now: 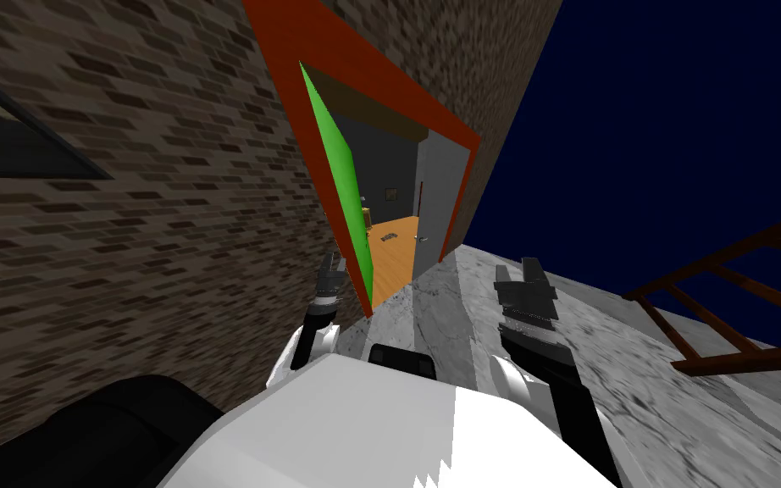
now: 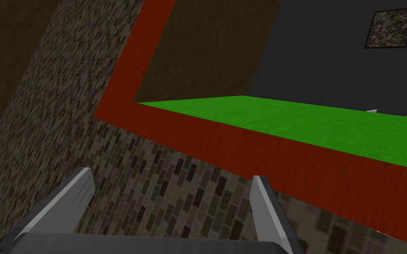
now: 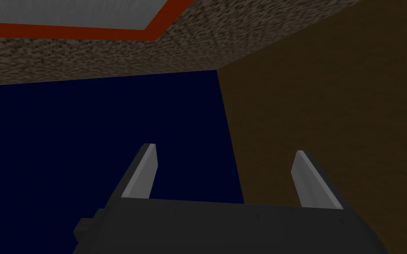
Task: Push the door open
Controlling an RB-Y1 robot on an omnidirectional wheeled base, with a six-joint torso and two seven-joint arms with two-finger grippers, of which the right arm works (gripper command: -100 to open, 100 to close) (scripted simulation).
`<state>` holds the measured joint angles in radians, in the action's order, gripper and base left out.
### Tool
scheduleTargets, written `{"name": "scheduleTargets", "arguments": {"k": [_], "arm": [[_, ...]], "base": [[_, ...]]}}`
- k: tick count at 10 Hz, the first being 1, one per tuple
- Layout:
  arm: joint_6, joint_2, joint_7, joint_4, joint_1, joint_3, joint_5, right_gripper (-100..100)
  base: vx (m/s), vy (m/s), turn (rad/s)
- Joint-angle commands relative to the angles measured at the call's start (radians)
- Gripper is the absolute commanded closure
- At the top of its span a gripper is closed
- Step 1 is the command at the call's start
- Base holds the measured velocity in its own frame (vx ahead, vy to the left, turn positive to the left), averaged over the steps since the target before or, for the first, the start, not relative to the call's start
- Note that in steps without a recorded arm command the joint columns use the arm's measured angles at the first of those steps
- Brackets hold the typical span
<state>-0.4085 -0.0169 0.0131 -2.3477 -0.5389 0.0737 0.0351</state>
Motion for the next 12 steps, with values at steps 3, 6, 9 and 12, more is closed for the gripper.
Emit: {"name": "scheduleTargets", "arguments": {"k": [3, 6, 9, 12], "arm": [[-0.017, 0.021, -0.014, 0.064, 0.026, -0.006, 0.013, -100], [-0.035, 0.037, -0.029, 0.127, 0.051, -0.012, 0.025, -100], [-0.051, 0.051, -0.042, 0.189, 0.076, -0.018, 0.038, -100], [-0.067, 0.061, -0.055, 0.245, 0.099, -0.023, 0.049, -100]], "base": [[0.094, -0.047, 0.046], [0.095, -0.05, 0.038], [0.103, -0.063, 0.046], [0.08, -0.047, 0.038]]}}
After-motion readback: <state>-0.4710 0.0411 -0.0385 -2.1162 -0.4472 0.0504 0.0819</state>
